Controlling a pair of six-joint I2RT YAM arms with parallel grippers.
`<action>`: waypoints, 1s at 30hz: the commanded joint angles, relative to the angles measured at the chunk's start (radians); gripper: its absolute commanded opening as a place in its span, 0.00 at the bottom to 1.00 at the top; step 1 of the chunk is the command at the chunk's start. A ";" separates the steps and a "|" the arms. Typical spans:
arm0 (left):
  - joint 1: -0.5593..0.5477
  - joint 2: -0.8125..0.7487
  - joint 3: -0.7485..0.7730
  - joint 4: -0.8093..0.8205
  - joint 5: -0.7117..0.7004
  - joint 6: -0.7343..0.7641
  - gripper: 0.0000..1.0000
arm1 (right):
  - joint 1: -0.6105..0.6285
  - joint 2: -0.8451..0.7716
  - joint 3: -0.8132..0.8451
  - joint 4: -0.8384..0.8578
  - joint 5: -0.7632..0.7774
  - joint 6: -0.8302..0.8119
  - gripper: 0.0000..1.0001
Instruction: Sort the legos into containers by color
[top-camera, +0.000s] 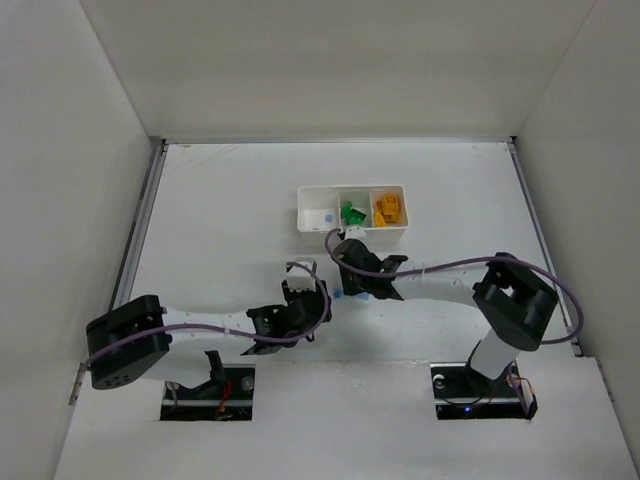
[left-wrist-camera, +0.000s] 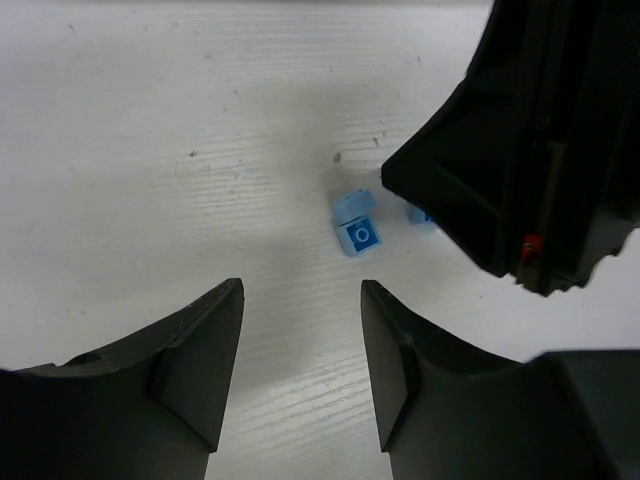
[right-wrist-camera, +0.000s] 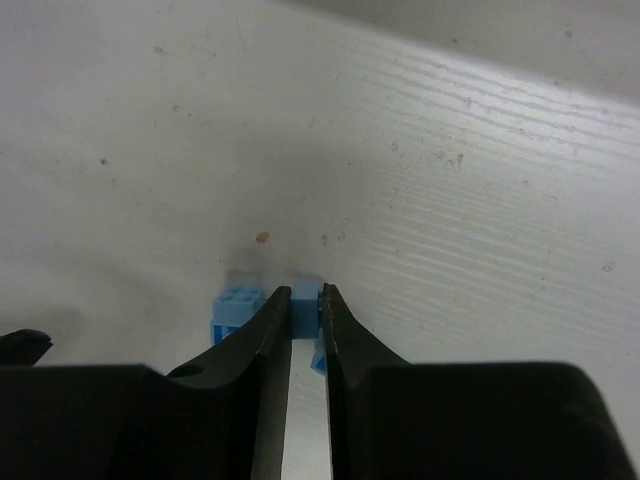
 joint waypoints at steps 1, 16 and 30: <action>-0.014 0.012 0.014 0.065 -0.004 0.014 0.48 | 0.006 -0.109 0.020 -0.005 0.062 0.020 0.19; -0.039 0.017 -0.034 0.075 -0.056 -0.100 0.46 | -0.151 0.067 0.398 0.129 -0.024 -0.086 0.20; -0.042 0.116 0.055 0.095 -0.044 -0.081 0.45 | -0.165 0.084 0.399 0.208 -0.015 -0.064 0.52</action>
